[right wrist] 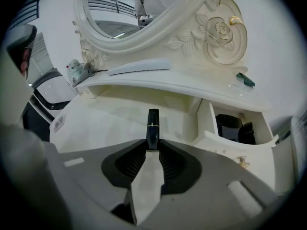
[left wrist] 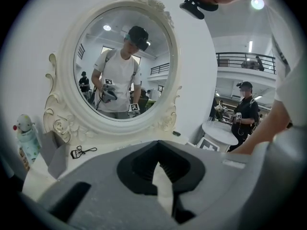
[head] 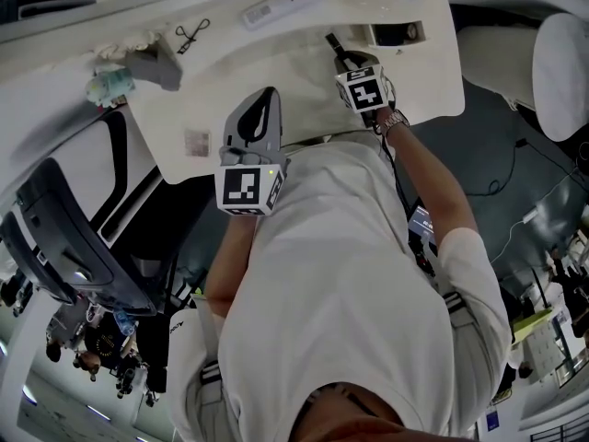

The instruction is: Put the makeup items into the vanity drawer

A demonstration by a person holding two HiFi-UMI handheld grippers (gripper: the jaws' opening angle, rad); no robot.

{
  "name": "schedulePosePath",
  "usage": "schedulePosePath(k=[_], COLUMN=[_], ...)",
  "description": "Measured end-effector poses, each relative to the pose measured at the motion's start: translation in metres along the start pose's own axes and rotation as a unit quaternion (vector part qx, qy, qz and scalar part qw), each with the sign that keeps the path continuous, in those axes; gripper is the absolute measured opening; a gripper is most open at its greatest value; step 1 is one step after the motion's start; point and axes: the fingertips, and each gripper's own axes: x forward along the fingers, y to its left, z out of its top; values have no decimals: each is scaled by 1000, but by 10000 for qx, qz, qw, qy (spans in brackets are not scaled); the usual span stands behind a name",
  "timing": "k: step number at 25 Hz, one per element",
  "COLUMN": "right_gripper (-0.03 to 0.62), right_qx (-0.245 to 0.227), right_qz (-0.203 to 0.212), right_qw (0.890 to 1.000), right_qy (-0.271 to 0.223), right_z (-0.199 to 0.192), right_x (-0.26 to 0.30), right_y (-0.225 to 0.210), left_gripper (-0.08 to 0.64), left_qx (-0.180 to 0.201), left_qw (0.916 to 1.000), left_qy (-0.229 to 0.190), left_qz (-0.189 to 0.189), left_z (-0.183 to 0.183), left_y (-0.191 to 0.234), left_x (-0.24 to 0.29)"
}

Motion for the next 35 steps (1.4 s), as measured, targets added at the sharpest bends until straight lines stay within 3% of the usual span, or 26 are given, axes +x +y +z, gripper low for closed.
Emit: schedulePosePath(k=[15,23,35], right_gripper=[95,95,95], right_qx=[-342,-121,-258], right_qz=[-450,-560,-370], right_qw=[9984,9980,9925], right_qy=[-85,280,1139], right_z=[-19,-22,-10], right_x=[-75,-108,-110], right_y=[-28,-71,-118], left_gripper=[6,6,6], left_qx=[72,29,-230], left_qw=[9985,9960,9967], left_qy=[-264,-535,-729], left_qz=[-475,-710,-257], left_z=[5,22,34], left_y=[-45,-70,-66], left_x=[10,27,43])
